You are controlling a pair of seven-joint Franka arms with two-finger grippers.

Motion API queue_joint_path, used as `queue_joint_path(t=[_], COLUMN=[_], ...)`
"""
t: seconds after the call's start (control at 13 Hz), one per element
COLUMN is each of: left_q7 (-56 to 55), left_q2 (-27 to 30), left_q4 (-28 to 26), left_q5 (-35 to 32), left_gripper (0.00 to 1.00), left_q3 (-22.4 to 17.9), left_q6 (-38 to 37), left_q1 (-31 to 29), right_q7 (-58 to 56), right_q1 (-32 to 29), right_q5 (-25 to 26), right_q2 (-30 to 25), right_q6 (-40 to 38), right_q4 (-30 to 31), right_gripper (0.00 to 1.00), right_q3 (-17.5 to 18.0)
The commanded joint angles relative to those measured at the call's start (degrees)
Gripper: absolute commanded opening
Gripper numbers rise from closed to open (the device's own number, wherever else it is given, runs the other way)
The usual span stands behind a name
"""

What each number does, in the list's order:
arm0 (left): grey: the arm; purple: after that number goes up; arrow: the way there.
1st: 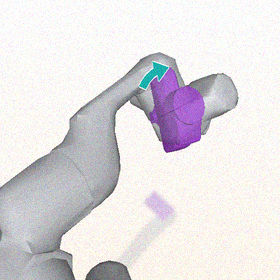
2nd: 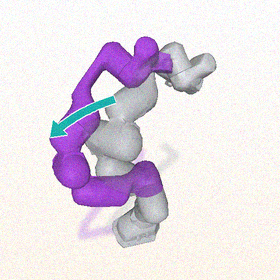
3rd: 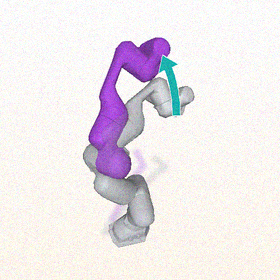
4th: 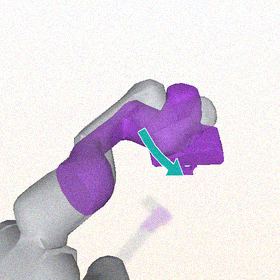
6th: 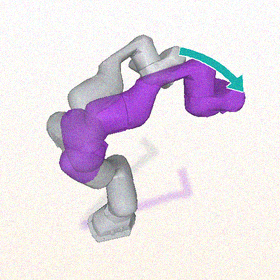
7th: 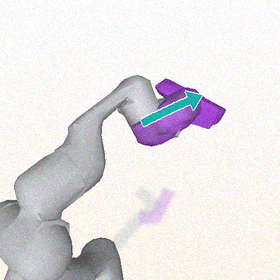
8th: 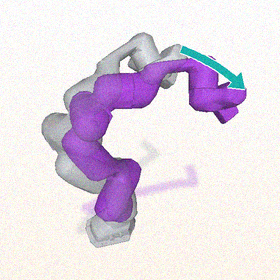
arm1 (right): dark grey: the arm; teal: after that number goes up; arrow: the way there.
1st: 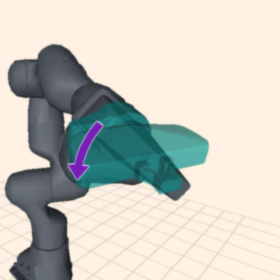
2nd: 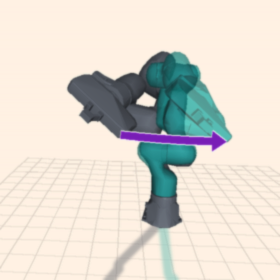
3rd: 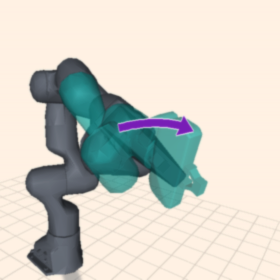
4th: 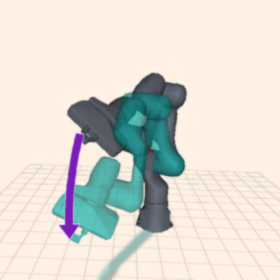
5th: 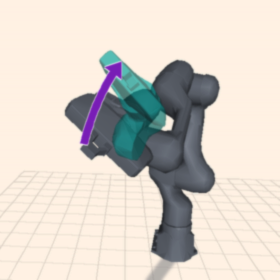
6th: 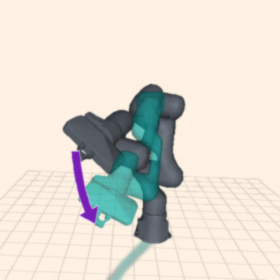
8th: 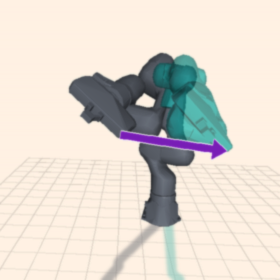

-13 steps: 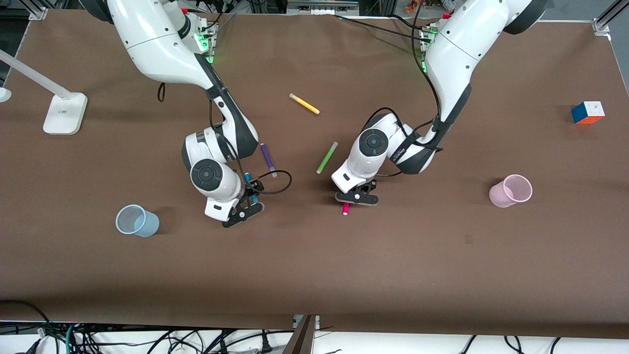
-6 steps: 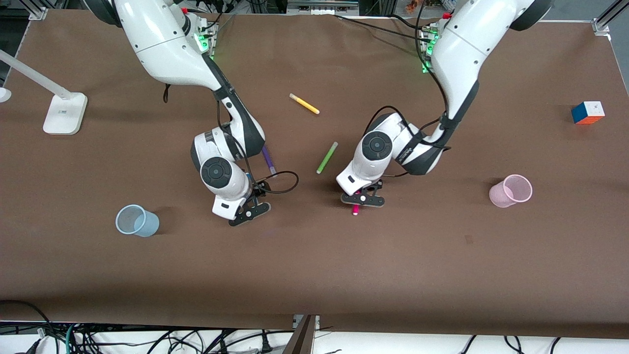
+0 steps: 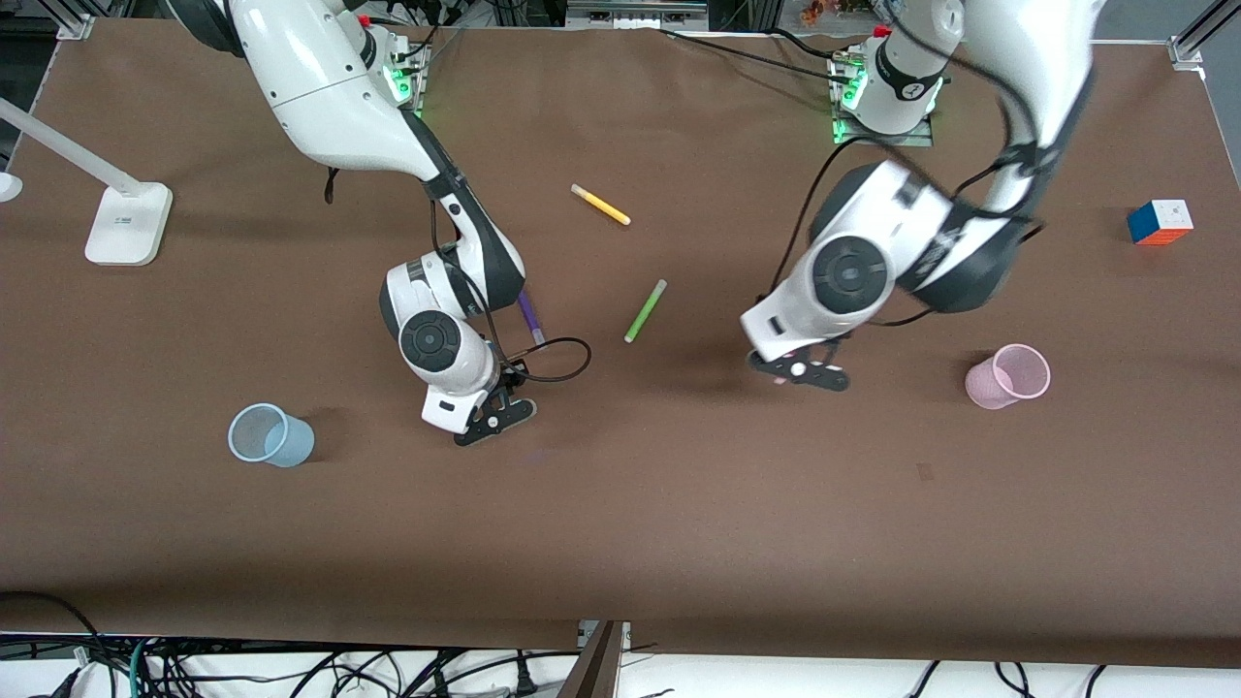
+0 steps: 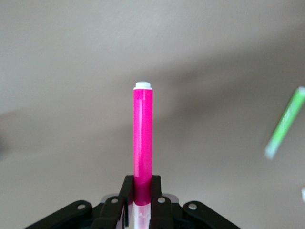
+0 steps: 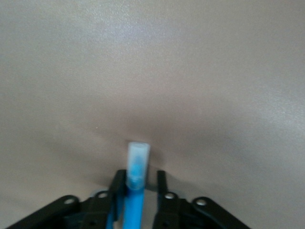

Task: Place pink and blue markers in matching cups
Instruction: 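Carry the pink marker to the pink cup while the right gripper carries blue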

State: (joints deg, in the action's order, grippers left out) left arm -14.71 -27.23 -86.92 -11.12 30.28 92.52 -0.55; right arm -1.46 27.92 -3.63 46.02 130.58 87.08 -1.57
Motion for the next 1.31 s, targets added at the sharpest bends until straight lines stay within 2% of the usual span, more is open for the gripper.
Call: queue_joint_path(t=[0.0,0.08,0.23,0.54,0.77,0.92,1.08,1.23], left_q7=[7.66,8.55,12.49,26.55,33.59,36.76,38.18,38.88], left_q2=[1.65,1.65,1.74,0.86,-4.3,-7.91,-9.85,-12.4], left_q4=[10.15,12.63,13.27,12.57,12.39,12.39,12.3,11.69], left_q5=[2.15,1.81,0.14,-10.39,-17.85,-24.01,-26.67,-30.16], left_gripper=[0.0,0.0,0.0,0.0,0.0,0.0,0.0,0.0], left_q3=[0.92,0.84,-0.04,-0.22,-0.22,-0.31,-0.48,-1.27], left_q6=[-14.78,-18.22,-22.02,-22.56,-20.99,-19.93,-19.57,-18.53], left_q1=[-1.55,-1.56,-2.95,-9.28,-13.5,-14.39,-16.4,-17.11], right_q7=[-0.04,-0.3,-1.78,-20.49,-25.24,-32.69,-46.28,-60.44], right_q1=[0.65,0.47,-0.05,-7.78,-9.71,-12.78,-16.3,-20.52], right_q5=[0.11,0.11,0.11,-1.55,-2.35,-3.4,-11.01,-16.3], right_q2=[0.21,0.12,-0.49,-6.37,-10.59,-12.18,-12.71,-12.71], right_q6=[0.2,0.2,0.2,-1.8,-5.24,-8.04,-8.84,-10.07], right_q4=[-0.59,-0.59,-1.12,-1.03,-0.95,-0.95,-0.95,-0.95], right_gripper=[0.0,0.0,0.0,0.0,0.0,0.0,0.0,0.0], right_q3=[-0.36,-0.36,-0.88,-0.71,-1.07,-0.98,-1.15,-1.07])
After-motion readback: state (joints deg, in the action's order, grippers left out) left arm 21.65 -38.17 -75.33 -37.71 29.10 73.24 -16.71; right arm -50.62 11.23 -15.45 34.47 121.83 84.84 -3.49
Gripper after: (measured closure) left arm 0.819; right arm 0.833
